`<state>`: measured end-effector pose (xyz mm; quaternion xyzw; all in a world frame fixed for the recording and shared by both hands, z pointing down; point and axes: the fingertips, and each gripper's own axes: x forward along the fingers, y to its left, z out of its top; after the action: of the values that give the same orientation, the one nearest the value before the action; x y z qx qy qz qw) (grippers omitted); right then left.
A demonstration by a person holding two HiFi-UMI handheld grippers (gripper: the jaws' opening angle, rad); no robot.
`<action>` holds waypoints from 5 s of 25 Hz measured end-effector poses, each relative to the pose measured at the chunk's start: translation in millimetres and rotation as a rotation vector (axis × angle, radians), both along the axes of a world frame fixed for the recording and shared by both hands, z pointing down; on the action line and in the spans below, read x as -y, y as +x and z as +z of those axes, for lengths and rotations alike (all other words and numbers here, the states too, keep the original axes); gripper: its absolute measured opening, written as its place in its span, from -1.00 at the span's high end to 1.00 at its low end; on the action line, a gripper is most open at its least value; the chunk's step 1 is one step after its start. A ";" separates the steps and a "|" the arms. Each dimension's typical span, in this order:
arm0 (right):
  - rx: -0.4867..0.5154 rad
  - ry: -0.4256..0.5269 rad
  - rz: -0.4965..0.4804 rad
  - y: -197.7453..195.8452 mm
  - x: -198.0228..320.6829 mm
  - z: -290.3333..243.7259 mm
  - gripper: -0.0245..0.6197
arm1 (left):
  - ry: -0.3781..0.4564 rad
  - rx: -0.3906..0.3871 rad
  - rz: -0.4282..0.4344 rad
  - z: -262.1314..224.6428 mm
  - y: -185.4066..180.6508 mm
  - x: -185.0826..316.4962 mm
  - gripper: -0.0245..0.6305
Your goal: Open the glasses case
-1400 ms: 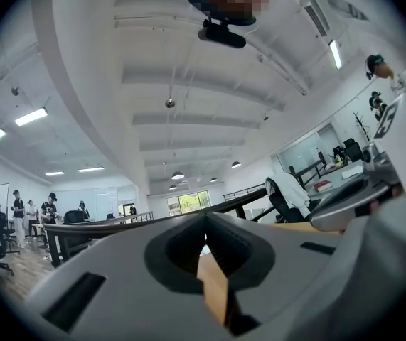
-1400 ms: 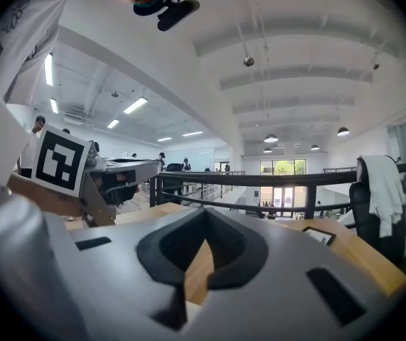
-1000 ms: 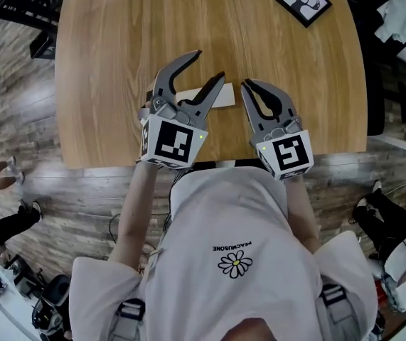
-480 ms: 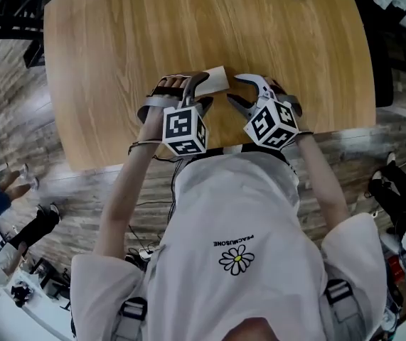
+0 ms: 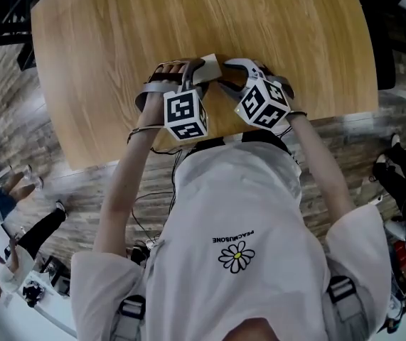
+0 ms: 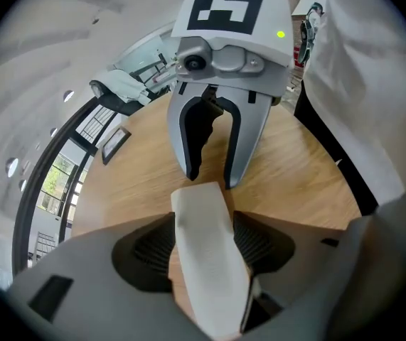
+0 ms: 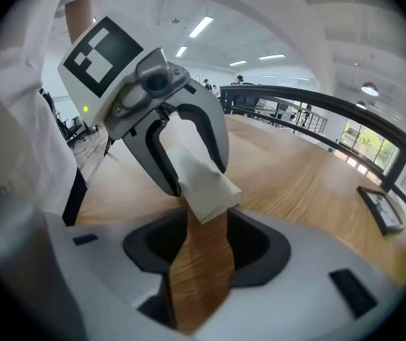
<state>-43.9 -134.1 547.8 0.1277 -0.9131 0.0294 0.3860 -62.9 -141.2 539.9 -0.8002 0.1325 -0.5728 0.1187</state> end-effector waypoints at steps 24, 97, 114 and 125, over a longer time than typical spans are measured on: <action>-0.074 0.137 -0.111 2.0 -2.4 11.7 0.73 | -0.215 -0.030 -0.048 -2.8 1.1 3.7 0.19; 0.110 0.193 0.066 11.7 59.9 -123.0 0.61 | 0.191 -0.278 -0.251 -140.2 -20.6 105.1 0.53; 0.696 0.633 0.523 5.7 74.1 -347.7 0.90 | 0.642 -1.178 -0.721 -344.3 -62.4 67.2 0.88; 0.602 0.572 0.518 -6.8 72.1 -314.8 0.90 | 0.639 -1.114 -0.959 -296.2 -97.8 48.5 0.88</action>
<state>-50.7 -206.3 233.0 0.4373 -0.8939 -0.0919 0.0344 -160.7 -189.8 243.7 -0.7517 0.6594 -0.0121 -0.0007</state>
